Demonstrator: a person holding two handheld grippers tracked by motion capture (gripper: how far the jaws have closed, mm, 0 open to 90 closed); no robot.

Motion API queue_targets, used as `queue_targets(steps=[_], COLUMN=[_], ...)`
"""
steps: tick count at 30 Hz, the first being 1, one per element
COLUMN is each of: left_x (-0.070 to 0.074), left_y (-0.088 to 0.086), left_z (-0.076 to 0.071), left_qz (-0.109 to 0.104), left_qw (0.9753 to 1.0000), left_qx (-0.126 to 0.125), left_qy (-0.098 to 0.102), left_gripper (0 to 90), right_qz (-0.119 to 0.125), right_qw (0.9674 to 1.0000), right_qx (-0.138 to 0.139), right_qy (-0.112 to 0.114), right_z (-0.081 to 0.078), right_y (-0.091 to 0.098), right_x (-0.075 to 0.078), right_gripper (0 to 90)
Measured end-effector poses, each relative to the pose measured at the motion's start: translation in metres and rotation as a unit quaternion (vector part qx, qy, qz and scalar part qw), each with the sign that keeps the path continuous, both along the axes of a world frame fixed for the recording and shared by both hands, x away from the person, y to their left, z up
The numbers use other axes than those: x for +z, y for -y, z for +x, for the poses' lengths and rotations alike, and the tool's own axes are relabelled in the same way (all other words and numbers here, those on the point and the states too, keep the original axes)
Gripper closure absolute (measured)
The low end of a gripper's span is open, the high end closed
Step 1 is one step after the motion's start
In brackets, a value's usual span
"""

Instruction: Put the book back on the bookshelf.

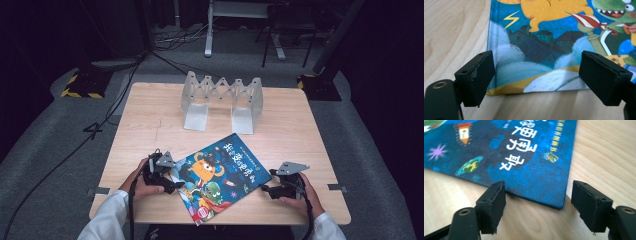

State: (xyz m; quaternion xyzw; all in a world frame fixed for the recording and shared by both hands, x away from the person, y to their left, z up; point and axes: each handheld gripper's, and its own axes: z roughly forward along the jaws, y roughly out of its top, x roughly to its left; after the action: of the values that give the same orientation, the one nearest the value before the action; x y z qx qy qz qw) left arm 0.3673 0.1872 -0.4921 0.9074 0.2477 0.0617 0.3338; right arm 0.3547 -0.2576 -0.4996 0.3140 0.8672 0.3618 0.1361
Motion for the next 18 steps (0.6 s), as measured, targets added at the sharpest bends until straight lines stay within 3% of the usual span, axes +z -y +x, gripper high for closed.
queue_targets(steps=[4,11,14,18], left_x=[0.001,0.0,0.0,-0.003], left_y=[-0.002,-0.002,-0.003,-0.007], left_z=[-0.01,-0.034,-0.044,-0.05], left_qz=[0.005,0.011,0.0,-0.019], left_qw=[1.0,0.9999,1.0,0.9996], left_qx=[0.0,-0.003,-0.001,0.016], left_qy=[-0.001,0.005,0.005,0.016], left_gripper=[14.0,14.7,15.6,16.8], right_qz=[-0.003,-0.006,-0.01,-0.009], right_qw=[0.9998,0.9988,0.9974,0.9973], right_qx=[-0.015,-0.047,-0.07,-0.072], right_qy=[0.008,0.012,0.013,0.013], right_z=[0.003,0.016,0.022,0.022], right_y=[-0.001,-0.004,-0.006,-0.005], right_x=[0.001,0.001,0.002,0.002], right_gripper=[33.4,33.4,33.4,33.9])
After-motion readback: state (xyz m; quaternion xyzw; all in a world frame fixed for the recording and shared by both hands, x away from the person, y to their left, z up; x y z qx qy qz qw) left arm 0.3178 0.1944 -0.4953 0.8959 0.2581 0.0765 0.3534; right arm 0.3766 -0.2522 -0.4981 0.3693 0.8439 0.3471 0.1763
